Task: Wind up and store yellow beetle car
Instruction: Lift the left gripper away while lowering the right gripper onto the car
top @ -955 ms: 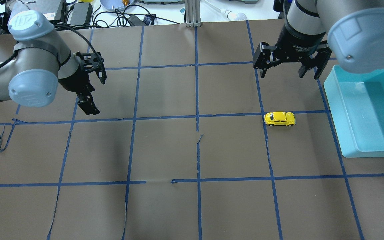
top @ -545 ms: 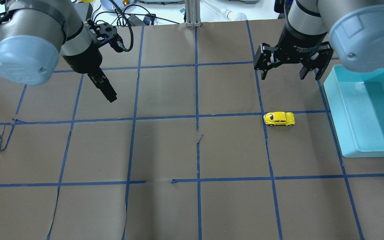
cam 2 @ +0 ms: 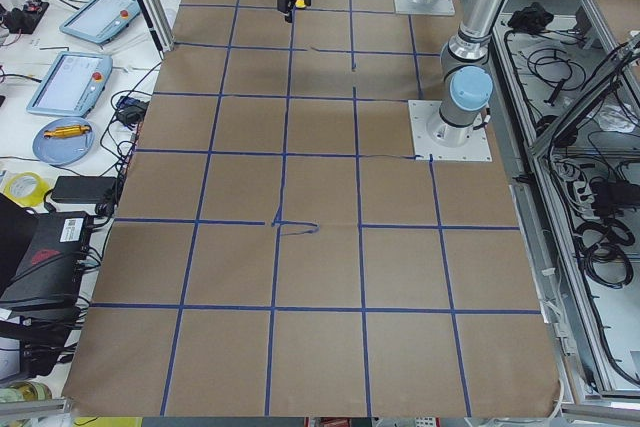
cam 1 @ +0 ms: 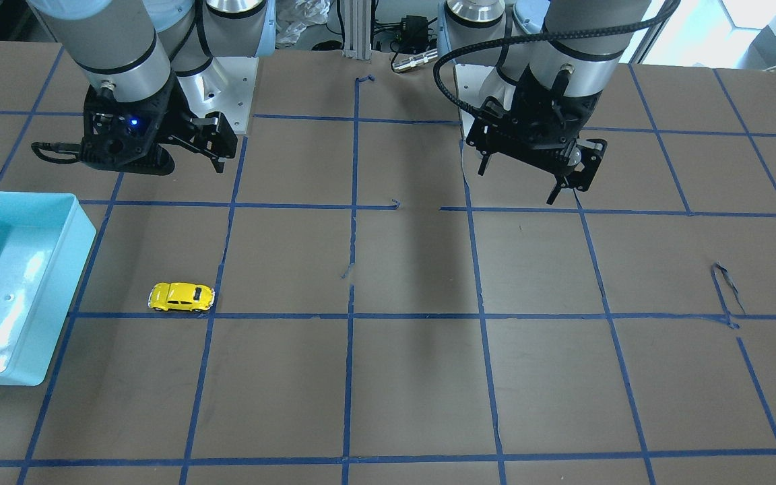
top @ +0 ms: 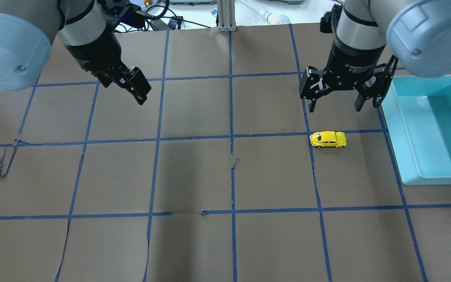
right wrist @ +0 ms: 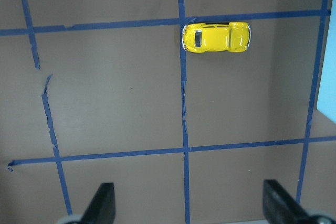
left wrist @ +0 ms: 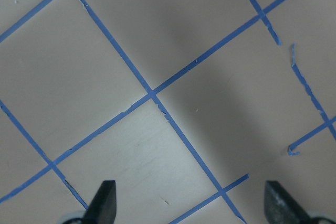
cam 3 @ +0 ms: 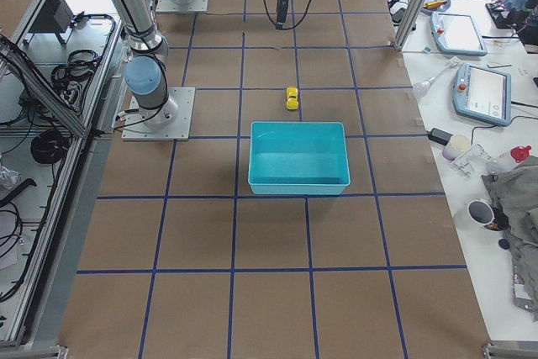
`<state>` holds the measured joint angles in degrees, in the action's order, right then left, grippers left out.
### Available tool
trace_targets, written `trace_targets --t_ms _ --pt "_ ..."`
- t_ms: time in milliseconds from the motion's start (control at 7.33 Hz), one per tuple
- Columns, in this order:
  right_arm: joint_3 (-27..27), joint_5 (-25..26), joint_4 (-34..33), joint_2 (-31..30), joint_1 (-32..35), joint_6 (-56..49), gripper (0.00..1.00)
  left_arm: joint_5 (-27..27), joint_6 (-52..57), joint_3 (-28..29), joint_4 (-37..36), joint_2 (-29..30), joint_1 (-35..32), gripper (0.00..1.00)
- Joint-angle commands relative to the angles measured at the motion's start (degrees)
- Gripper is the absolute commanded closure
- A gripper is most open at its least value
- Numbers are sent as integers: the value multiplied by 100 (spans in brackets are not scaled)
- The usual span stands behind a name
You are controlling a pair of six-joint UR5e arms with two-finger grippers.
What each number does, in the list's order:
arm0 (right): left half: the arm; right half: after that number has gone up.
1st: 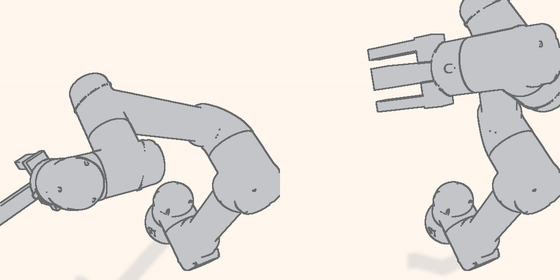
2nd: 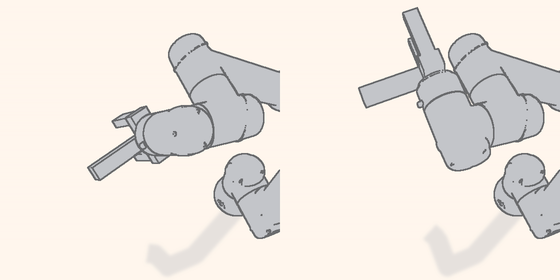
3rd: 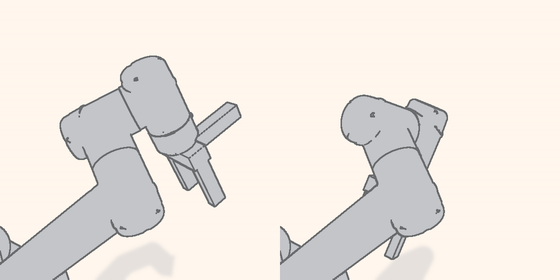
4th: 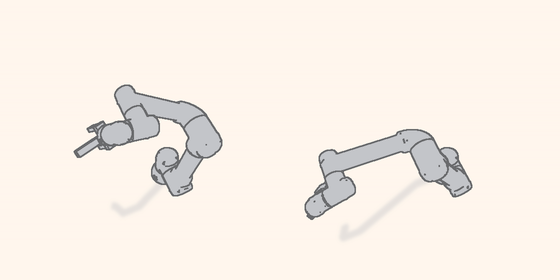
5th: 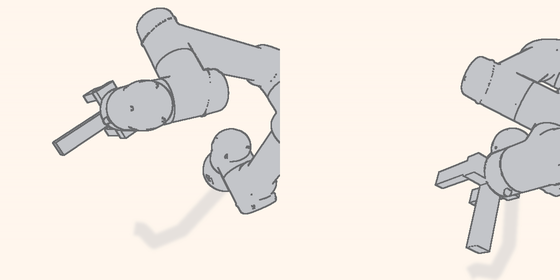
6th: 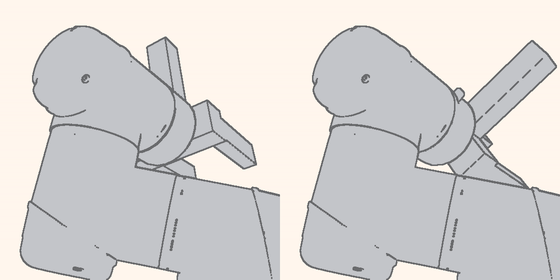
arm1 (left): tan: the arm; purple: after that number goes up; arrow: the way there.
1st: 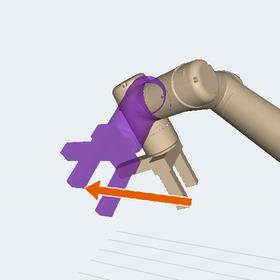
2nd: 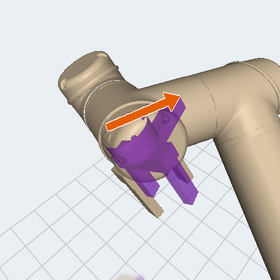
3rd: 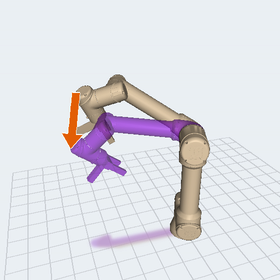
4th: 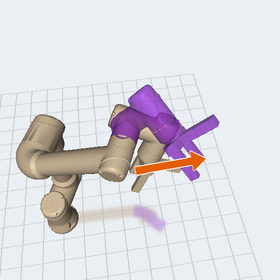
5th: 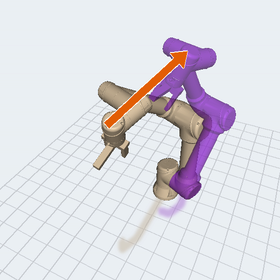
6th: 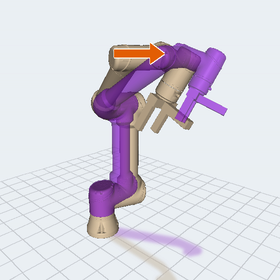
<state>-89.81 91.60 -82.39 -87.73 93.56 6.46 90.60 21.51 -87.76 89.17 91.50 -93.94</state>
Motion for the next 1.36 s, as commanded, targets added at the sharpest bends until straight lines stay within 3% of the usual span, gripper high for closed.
trace_targets --t_ms 0,136,273,409,682,955,1227 --pt "-36 -19 179 272 4 12 0 -33 -1014 5 196 -211 33 0" --pt "-88 -36 179 457 -4 -135 0 10 -1061 -13 337 -273 86 0" --pt "-315 -54 101 485 -30 -937 0 -16 -1314 -22 347 -291 373 0" --pt "-744 33 -378 485 -83 -2215 0 -112 -1395 -65 356 -300 655 0" --pt "-1780 392 -2394 485 -206 -4064 0 -121 -1980 -101 356 -317 631 0" --pt "-2485 316 -3830 485 -705 -5763 0 -130 -2125 -75 347 -273 578 0" --pt "-2682 253 -4563 616 -813 -7370 0 -121 -2125 -83 347 -247 570 0"
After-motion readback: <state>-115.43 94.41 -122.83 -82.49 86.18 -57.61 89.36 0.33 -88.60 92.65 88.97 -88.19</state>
